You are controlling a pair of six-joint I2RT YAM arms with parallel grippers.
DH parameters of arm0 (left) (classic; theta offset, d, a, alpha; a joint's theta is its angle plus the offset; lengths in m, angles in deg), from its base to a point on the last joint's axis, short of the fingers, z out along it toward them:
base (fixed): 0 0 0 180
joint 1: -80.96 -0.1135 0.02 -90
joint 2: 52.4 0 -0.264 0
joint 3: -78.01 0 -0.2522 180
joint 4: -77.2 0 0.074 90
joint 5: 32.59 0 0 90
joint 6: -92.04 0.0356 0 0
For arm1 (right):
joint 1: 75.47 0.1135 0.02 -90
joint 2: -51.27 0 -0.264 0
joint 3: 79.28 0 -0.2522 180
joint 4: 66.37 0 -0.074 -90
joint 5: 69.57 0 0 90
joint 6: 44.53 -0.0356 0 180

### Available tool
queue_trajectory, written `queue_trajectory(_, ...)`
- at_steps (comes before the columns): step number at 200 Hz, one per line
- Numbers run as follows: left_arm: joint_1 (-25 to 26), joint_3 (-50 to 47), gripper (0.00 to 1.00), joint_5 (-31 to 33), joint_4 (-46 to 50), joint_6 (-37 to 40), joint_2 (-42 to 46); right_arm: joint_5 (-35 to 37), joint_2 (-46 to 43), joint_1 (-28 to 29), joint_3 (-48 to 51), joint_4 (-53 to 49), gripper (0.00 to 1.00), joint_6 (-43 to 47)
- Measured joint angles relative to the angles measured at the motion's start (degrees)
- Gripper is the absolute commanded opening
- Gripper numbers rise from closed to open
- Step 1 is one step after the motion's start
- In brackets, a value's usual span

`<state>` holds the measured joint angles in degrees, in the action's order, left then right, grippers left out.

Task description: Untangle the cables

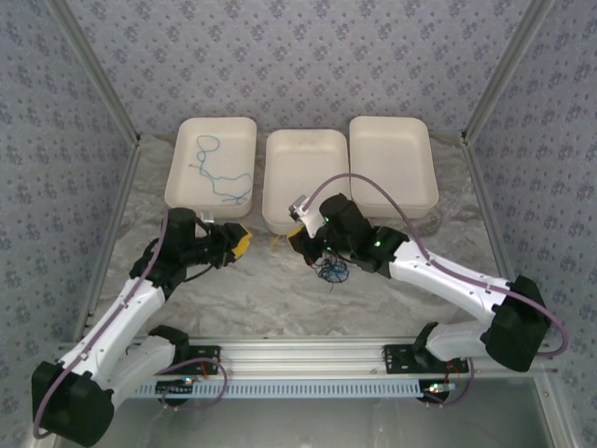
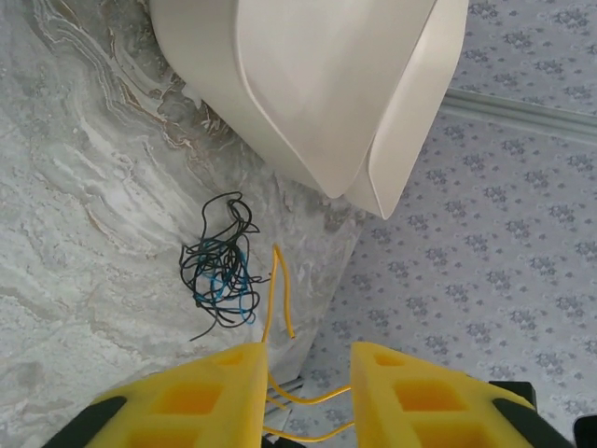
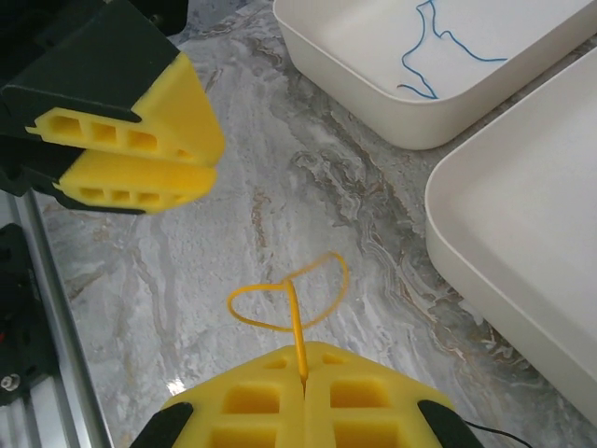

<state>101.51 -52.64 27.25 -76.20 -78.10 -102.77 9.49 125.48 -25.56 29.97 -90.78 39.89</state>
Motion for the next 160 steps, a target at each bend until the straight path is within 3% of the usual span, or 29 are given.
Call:
queue_trajectory(48,2.29,-1.79,0.59,1.62,-1.22,-0.68,0.98,-0.44,1.29,-0.02,-0.37,0.46,0.0,-2.6)
queue_trajectory(97,10.03,-3.41,0.55,7.17,-2.82,-3.08,3.23,-0.66,2.62,-0.02,-0.55,0.87,0.0,-3.69)
queue_trajectory(139,10.84,-4.04,0.54,9.88,-4.31,-3.89,1.05,-1.97,2.84,0.11,-0.66,1.57,0.0,-4.09)
queue_trajectory(160,10.84,-4.04,0.47,10.54,-4.61,-4.0,-0.33,-2.43,2.84,0.42,-0.7,1.7,0.0,-4.07)
